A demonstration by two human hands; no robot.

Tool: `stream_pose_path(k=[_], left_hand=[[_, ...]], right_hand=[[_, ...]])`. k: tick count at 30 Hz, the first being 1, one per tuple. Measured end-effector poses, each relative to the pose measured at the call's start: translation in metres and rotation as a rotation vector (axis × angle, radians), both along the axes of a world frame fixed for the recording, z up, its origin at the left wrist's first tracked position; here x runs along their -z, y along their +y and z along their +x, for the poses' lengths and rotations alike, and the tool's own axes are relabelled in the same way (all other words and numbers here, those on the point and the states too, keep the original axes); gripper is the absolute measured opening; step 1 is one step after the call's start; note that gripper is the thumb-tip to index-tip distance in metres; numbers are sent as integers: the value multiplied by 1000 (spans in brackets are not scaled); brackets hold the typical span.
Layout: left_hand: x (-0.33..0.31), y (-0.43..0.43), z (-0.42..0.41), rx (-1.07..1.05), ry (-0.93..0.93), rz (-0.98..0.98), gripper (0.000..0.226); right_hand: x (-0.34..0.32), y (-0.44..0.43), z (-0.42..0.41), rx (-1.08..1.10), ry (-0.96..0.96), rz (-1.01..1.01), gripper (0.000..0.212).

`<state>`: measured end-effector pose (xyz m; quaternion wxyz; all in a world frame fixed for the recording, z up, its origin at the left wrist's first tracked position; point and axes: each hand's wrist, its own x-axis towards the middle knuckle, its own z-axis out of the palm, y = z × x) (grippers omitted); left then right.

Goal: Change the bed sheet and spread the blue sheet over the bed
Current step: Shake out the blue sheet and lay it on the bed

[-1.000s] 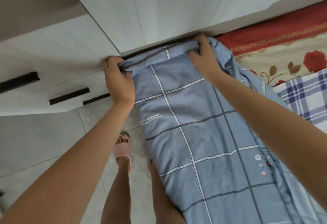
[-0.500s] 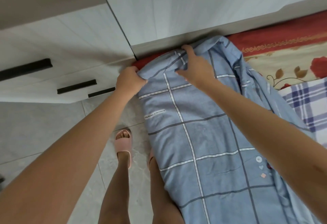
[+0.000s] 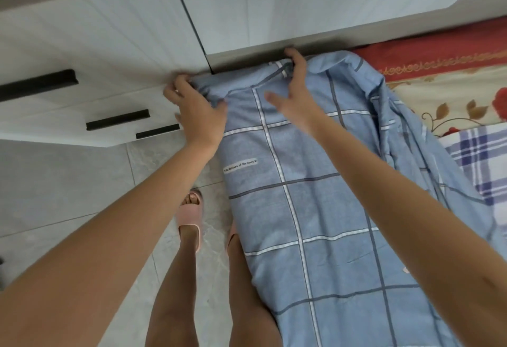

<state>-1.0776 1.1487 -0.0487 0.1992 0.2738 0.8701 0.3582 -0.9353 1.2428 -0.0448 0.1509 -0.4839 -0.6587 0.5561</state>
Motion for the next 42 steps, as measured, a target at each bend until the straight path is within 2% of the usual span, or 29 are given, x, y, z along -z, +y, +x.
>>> stream_pose_path(k=[1,2,4,5,7,9,11,13,15,16,18,20,21,22,25,28,30,34,36,39,42], left_hand=[[0,-12,11,24,5,-34,79],[1,-27,24,83,23,-92,90],[5,-59,50,379,210,-163,88],[12,-73,61,607,358,-160,81],[36,-86,64,991,594,-172,70],[56,-73,47,1103,639,-199,66],[63,-47,25,1104,643,-208,69],[60,-27,8,1019,636,-255,70],[52,-10,0,827,562,-307,74],[48,-5,0,751,523,-315,74],[43,1,1,663,456,-308,81],[38,5,2,621,408,-309,90],[32,8,1,615,415,-328,95],[30,10,2,617,431,-357,99],[23,17,1,606,394,-408,105],[20,31,-1,578,120,-417,101],[17,34,-4,654,131,-426,102],[5,28,-17,817,278,-518,106],[0,24,-22,888,265,-552,104],[-8,25,-24,922,250,-596,92],[-14,29,-32,891,146,-624,94]], right_hand=[[2,-12,10,-21,23,38,82],[2,-25,20,12,37,93,80],[5,-50,42,94,16,312,65],[10,-63,54,31,-38,456,58],[29,-84,73,-371,-234,722,55],[55,-80,87,-811,-438,908,68],[61,-52,82,-943,-594,945,81],[59,-14,68,-869,-717,929,86],[45,19,48,-693,-797,822,82],[36,26,39,-599,-808,798,76],[25,28,28,-508,-754,914,58],[25,24,26,-589,-612,1103,49],[25,23,24,-667,-586,1148,53],[24,21,23,-726,-615,1124,62],[19,23,20,-739,-838,802,87],[12,28,4,-727,-853,682,98],[7,33,-8,-754,-877,669,95],[-5,36,-12,-831,-928,694,81],[-9,37,-2,-871,-927,704,85],[-14,41,7,-920,-943,557,92],[-23,54,2,-936,-935,476,91]])
